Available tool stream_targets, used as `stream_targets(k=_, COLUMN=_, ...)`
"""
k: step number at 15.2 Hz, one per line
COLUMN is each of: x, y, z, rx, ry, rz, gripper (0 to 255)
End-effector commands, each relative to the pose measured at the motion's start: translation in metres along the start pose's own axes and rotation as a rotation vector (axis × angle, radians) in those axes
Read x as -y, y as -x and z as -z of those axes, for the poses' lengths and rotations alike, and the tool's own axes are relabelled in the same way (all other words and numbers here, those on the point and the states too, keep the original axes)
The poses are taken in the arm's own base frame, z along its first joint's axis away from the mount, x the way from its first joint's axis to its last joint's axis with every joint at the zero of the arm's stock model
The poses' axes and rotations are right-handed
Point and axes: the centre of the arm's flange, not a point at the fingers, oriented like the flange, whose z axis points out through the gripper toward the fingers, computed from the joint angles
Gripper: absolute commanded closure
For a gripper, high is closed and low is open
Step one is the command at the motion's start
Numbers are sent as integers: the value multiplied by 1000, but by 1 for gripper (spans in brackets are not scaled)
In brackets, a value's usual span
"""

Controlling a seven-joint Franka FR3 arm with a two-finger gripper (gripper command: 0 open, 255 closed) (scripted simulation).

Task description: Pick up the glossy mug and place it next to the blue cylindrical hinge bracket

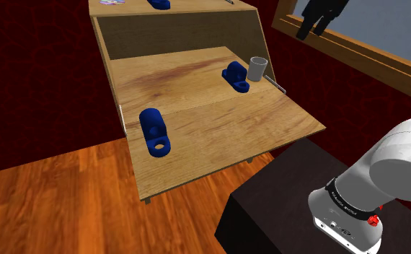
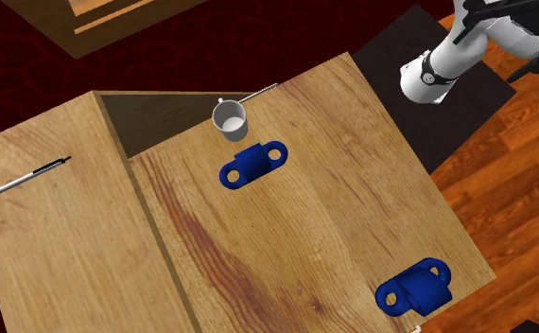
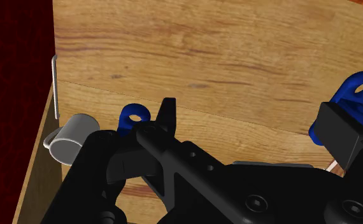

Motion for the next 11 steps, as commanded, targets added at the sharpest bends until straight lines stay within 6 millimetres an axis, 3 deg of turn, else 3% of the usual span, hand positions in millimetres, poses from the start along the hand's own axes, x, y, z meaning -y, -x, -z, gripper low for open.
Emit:
stream_targets(k=1, x=0, y=0, z=0, rx=0, ry=0, rz=0, gripper=0)
stream_targets(k=11, x=-69, y=-79, z=-79, rx=19, ry=34, rz=-7, gripper=0)
